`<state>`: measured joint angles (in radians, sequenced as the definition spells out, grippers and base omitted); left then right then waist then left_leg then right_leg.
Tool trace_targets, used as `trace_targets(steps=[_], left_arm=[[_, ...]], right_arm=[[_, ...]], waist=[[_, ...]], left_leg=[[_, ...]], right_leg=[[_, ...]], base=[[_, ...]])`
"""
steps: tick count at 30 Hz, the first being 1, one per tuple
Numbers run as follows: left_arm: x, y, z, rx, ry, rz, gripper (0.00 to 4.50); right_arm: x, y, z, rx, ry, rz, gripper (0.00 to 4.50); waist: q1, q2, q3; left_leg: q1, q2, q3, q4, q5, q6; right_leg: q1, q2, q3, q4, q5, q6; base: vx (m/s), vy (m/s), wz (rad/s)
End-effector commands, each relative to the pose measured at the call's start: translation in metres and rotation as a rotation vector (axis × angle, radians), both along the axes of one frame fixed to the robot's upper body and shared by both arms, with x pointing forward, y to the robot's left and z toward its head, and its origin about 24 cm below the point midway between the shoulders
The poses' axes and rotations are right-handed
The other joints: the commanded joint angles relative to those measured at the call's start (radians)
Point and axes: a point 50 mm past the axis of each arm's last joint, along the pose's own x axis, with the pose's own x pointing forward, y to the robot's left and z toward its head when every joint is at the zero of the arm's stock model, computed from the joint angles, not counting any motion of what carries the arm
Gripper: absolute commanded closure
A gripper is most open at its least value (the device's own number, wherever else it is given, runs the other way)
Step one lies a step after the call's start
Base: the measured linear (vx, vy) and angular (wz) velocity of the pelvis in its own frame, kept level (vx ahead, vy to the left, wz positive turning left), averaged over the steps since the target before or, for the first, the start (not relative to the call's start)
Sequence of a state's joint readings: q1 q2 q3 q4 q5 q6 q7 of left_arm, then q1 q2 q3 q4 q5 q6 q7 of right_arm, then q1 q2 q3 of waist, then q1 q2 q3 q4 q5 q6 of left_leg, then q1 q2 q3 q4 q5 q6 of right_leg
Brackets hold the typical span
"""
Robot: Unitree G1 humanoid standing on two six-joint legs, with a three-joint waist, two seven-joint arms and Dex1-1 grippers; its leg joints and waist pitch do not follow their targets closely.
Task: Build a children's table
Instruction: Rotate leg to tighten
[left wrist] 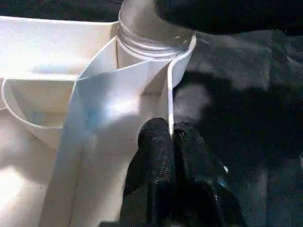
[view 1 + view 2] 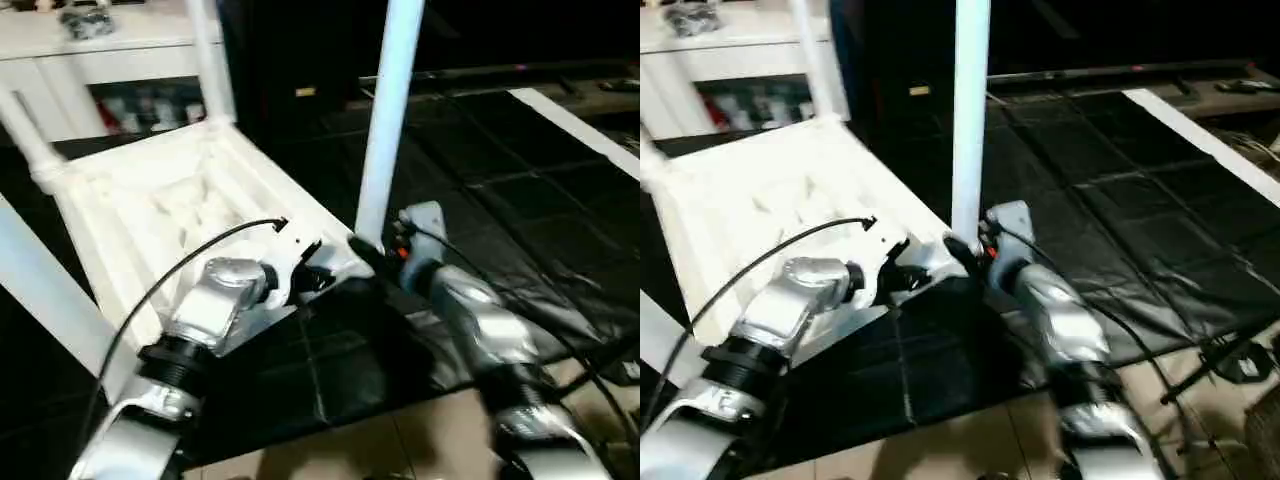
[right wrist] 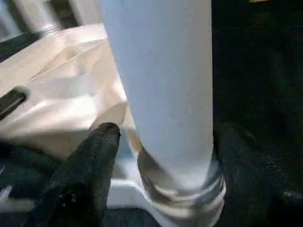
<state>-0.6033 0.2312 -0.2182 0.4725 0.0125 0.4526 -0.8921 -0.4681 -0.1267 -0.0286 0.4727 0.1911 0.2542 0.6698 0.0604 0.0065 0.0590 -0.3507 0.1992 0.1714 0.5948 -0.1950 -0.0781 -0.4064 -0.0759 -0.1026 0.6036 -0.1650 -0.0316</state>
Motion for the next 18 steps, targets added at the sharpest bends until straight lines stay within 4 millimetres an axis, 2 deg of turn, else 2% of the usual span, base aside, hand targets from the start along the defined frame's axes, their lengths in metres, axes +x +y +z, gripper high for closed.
trace_targets(steps=[1, 2, 3, 4, 5, 6, 7, 10, 15, 17, 18], left_arm=[[0.006, -0.008, 0.021, -0.014, -0.078, -0.119, 4.50], [0.006, -0.008, 0.021, -0.014, -0.078, -0.119, 4.50], [0.005, 0.001, 0.020, 0.015, -0.077, -0.177, 4.50], [0.005, 0.003, 0.020, 0.022, -0.077, -0.193, 4.50], [0.005, 0.004, 0.020, 0.024, -0.077, -0.200, 4.50], [0.004, 0.009, 0.021, 0.037, -0.075, -0.250, 4.50], [0.004, 0.010, 0.021, 0.039, -0.076, -0.266, 4.50], [0.002, 0.015, 0.024, 0.041, -0.070, -0.366, 4.50], [-0.005, 0.020, 0.023, 0.075, -0.035, -0.528, 4.50], [-0.007, 0.021, 0.022, 0.082, -0.029, -0.553, 4.50], [-0.012, 0.023, 0.019, 0.107, -0.017, -0.620, 4.50]], right_arm=[[-0.008, 0.004, 0.001, 0.013, -0.001, 0.129, 0.74], [-0.008, 0.004, 0.001, 0.013, -0.001, 0.129, 0.74], [-0.015, -0.006, 0.003, 0.007, -0.011, 0.216, 0.64], [-0.017, -0.008, 0.004, 0.004, -0.013, 0.239, 0.57], [-0.018, -0.009, 0.004, 0.003, -0.014, 0.249, 0.51], [-0.021, -0.016, 0.007, -0.007, -0.020, 0.301, 0.41], [-0.021, -0.018, 0.008, -0.009, -0.021, 0.314, 0.20], [-0.025, -0.028, 0.013, -0.037, -0.015, 0.400, 0.03], [-0.027, -0.039, 0.022, -0.076, -0.013, 0.532, 0.03], [-0.027, -0.040, 0.023, -0.086, -0.017, 0.548, 0.03], [-0.027, -0.041, 0.025, -0.105, -0.027, 0.592, 0.03]], waist=[[0.004, 0.006, -0.072], [0.006, 0.006, -0.072], [0.008, 0.011, -0.071], [0.011, 0.009, -0.073], [0.013, 0.008, -0.071], [0.015, 0.011, -0.072], [0.017, 0.008, -0.073], [0.031, 0.009, -0.074], [0.051, 0.011, -0.077], [0.054, 0.010, -0.077], [0.058, 0.010, -0.076]], left_leg=[[0.000, 0.025, -0.006, -0.066, -0.173, 0.061], [0.002, 0.027, -0.007, -0.067, -0.175, 0.061], [0.001, 0.028, -0.008, -0.067, -0.175, 0.056], [0.005, 0.028, -0.007, -0.066, -0.183, 0.061], [0.004, 0.028, -0.007, -0.067, -0.184, 0.063], [0.000, 0.028, -0.008, -0.067, -0.179, 0.064], [0.000, 0.028, -0.008, -0.066, -0.175, 0.066], [0.004, 0.030, -0.006, -0.065, -0.164, 0.065], [0.005, 0.038, -0.004, -0.064, -0.148, 0.064], [0.003, 0.037, -0.003, -0.064, -0.150, 0.062], [0.003, 0.037, -0.005, -0.064, -0.154, 0.059]], right_leg=[[0.061, -0.067, 0.056, -0.084, -0.263, -0.174], [0.061, -0.069, 0.057, -0.083, -0.262, -0.177], [0.061, -0.070, 0.057, -0.081, -0.258, -0.183], [0.062, -0.068, 0.056, -0.084, -0.262, -0.175], [0.061, -0.069, 0.057, -0.085, -0.260, -0.177], [0.063, -0.069, 0.056, -0.082, -0.250, -0.181], [0.064, -0.069, 0.056, -0.081, -0.244, -0.183], [0.063, -0.069, 0.055, -0.080, -0.240, -0.189], [0.061, -0.072, 0.057, -0.071, -0.197, -0.211], [0.061, -0.073, 0.057, -0.069, -0.193, -0.215], [0.061, -0.075, 0.056, -0.071, -0.204, -0.214]], base=[[0.000, 0.000, 0.00], [0.000, 0.000, 0.00], [0.000, 0.000, 0.00], [0.000, 0.000, 0.00], [0.000, 0.000, 0.00], [0.000, 0.000, 0.00], [0.000, 0.000, 0.00], [0.000, 0.000, 0.00], [0.000, 0.000, 0.00], [0.000, 0.000, 0.00], [0.000, 0.000, 0.00]])
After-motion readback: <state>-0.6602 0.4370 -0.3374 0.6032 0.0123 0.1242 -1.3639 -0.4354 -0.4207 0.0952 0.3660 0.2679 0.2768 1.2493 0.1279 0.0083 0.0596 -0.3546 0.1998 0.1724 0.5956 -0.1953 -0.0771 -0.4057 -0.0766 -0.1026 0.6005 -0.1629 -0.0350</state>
